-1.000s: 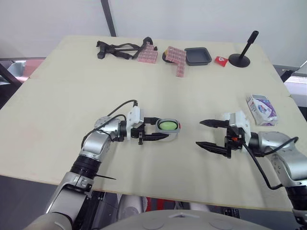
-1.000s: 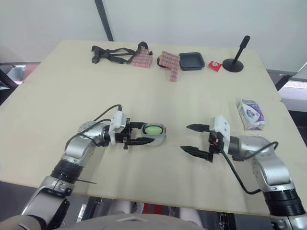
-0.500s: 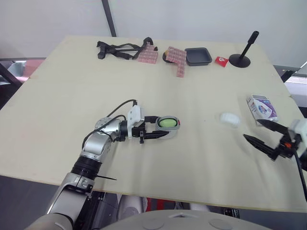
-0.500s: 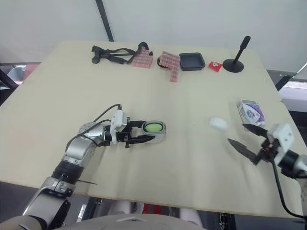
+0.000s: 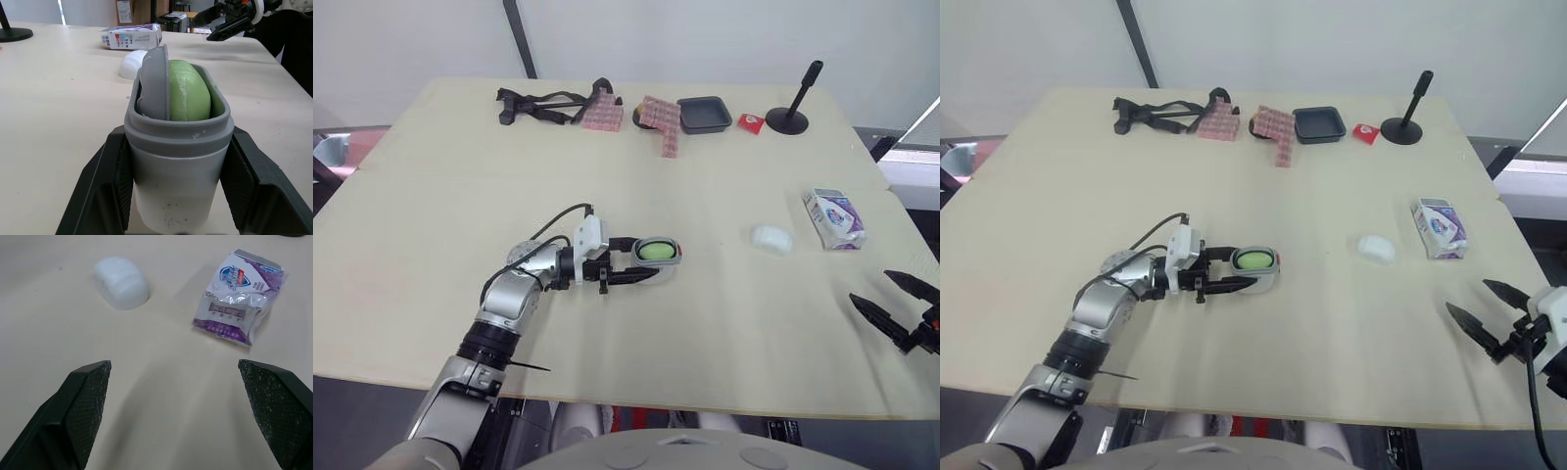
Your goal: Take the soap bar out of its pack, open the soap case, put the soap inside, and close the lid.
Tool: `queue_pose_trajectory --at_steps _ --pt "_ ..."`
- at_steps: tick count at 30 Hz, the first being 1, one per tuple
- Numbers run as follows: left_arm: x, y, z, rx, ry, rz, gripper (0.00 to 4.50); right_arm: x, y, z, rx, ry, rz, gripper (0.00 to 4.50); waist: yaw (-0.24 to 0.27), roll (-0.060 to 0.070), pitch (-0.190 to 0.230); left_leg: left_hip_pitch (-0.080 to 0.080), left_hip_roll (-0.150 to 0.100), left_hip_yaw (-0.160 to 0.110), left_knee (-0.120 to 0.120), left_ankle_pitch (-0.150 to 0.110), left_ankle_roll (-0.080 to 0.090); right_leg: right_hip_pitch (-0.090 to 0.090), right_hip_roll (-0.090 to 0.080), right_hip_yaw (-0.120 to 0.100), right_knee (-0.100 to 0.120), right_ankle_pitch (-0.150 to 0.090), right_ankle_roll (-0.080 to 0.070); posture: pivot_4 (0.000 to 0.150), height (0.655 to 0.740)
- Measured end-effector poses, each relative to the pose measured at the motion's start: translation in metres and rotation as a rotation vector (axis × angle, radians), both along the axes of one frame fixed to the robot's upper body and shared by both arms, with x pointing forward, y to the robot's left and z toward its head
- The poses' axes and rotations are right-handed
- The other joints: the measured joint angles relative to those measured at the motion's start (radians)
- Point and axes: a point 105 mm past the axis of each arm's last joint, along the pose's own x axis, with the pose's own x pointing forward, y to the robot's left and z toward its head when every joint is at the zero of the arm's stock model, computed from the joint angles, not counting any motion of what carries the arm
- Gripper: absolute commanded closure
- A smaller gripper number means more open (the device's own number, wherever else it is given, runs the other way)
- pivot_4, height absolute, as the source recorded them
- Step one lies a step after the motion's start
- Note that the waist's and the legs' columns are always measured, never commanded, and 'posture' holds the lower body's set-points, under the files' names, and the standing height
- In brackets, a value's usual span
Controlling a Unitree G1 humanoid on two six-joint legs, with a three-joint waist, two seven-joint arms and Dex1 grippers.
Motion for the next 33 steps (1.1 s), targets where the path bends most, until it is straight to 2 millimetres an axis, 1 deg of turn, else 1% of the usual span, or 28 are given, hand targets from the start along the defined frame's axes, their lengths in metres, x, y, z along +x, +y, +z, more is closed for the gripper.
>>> queue_pose_trajectory --at_steps 3,4,6,8,11,13,14,16,19,20,22,24,26,28,31,33 --pt "-0.002 -0.001 0.002 0.002 0.000 -0.007 2.58 0.011 -0.004 0.017 -0.122 0.094 0.083 0.02 -0.002 0.000 0.000 0.006 0.001 -0.001 -0.003 0.000 0.000 0.007 0.000 -0.002 -0.004 0.000 0.000 0.150 0.7400" --pt "-0.002 0.000 0.002 0.002 0.000 -0.007 2.58 0.014 -0.002 0.021 -0.133 0.105 0.099 0.02 -0.002 0.000 0.000 0.007 0.001 -0.002 -0.004 0.000 0.000 0.010 0.000 -0.003 -0.005 0.000 0.000 0.150 0.7400" --pt "-0.002 0.000 0.001 0.005 0.004 -0.012 2.58 0.024 0.006 0.028 -0.177 0.200 0.172 0.02 -0.004 0.001 0.000 0.012 0.001 -0.002 -0.007 0.000 0.000 0.015 0.000 -0.004 -0.009 0.000 0.000 0.150 0.7400" --pt "-0.003 0.000 0.001 0.006 0.004 -0.019 2.58 0.031 0.011 0.035 -0.203 0.243 0.205 0.02 -0.001 0.001 0.000 0.013 0.001 -0.003 -0.008 0.000 0.000 0.017 0.000 -0.004 -0.011 0.000 0.000 0.150 0.7400" --pt "-0.005 0.000 -0.001 0.011 0.008 -0.030 2.58 0.054 0.032 0.055 -0.275 0.364 0.266 0.02 -0.003 0.004 0.001 0.013 0.001 -0.002 -0.008 0.000 0.001 0.017 0.001 -0.004 -0.010 0.000 0.000 0.150 0.7400" --pt "-0.007 -0.005 0.000 0.002 0.006 -0.045 2.58 0.066 0.051 0.071 -0.320 0.397 0.301 0.02 0.002 0.005 0.001 0.012 0.002 -0.003 -0.008 0.000 0.001 0.017 0.002 -0.004 -0.010 0.000 0.000 0.150 0.7400" --pt "-0.008 -0.007 0.000 0.001 0.006 -0.053 2.58 0.070 0.059 0.076 -0.332 0.405 0.315 0.02 0.007 0.005 0.001 0.012 0.002 -0.003 -0.008 0.000 0.001 0.017 0.002 -0.005 -0.009 0.000 0.000 0.150 0.7400" --pt "-0.010 -0.008 -0.001 0.004 0.010 -0.061 2.58 0.077 0.071 0.075 -0.348 0.447 0.337 0.02 0.015 0.005 0.001 0.010 0.002 -0.003 -0.008 -0.001 0.002 0.016 0.001 -0.005 -0.008 0.000 0.000 0.150 0.7400" --pt "-0.011 -0.009 -0.002 0.007 0.013 -0.070 2.58 0.097 0.092 0.075 -0.383 0.464 0.379 0.02 0.018 0.006 0.000 0.004 0.002 -0.003 -0.003 -0.001 0.002 0.009 0.001 -0.004 -0.003 0.000 0.000 0.150 0.7400" --pt "-0.012 -0.010 -0.002 0.005 0.012 -0.075 2.58 0.101 0.096 0.075 -0.395 0.462 0.385 0.02 0.020 0.006 0.000 0.002 0.002 -0.003 -0.002 -0.001 0.002 0.006 0.001 -0.005 -0.002 0.000 0.000 0.150 0.7400" --pt "-0.013 -0.011 -0.002 0.006 0.013 -0.079 2.58 0.109 0.100 0.071 -0.434 0.487 0.394 0.02 0.028 0.006 0.000 -0.002 0.002 -0.003 0.001 -0.001 0.002 0.002 0.002 -0.004 0.001 0.000 -0.001 0.150 0.7400" --pt "-0.013 -0.010 -0.002 0.006 0.013 -0.079 2.58 0.113 0.103 0.064 -0.459 0.513 0.404 0.02 0.034 0.006 0.000 -0.003 0.002 -0.002 0.001 -0.001 0.002 0.001 0.001 -0.004 0.002 0.000 -0.001 0.150 0.7400" --pt "-0.013 -0.010 -0.002 0.008 0.014 -0.080 2.58 0.118 0.111 0.054 -0.456 0.539 0.426 0.02 0.035 0.006 0.000 -0.003 0.002 -0.001 0.001 -0.001 0.002 0.000 0.001 -0.003 0.003 0.000 -0.001 0.150 0.7400" --pt "-0.013 -0.010 -0.002 0.007 0.015 -0.084 2.58 0.119 0.115 0.048 -0.458 0.556 0.441 0.02 0.037 0.006 0.000 -0.003 0.002 -0.001 0.001 -0.001 0.002 0.000 0.001 -0.003 0.004 0.000 -0.001 0.150 0.7400" --pt "-0.013 -0.010 -0.003 0.013 0.020 -0.086 2.58 0.121 0.115 0.040 -0.467 0.579 0.443 0.02 0.039 0.006 0.000 -0.002 0.002 -0.001 0.002 -0.001 0.002 0.000 0.001 -0.003 0.004 0.000 -0.001 0.150 0.7400" --pt "-0.014 -0.009 -0.003 0.015 0.020 -0.088 2.58 0.122 0.119 0.036 -0.461 0.582 0.452 0.02 0.038 0.006 0.000 -0.002 0.002 0.000 0.002 -0.001 0.002 -0.001 0.001 -0.003 0.004 0.000 -0.001 0.150 0.7400"
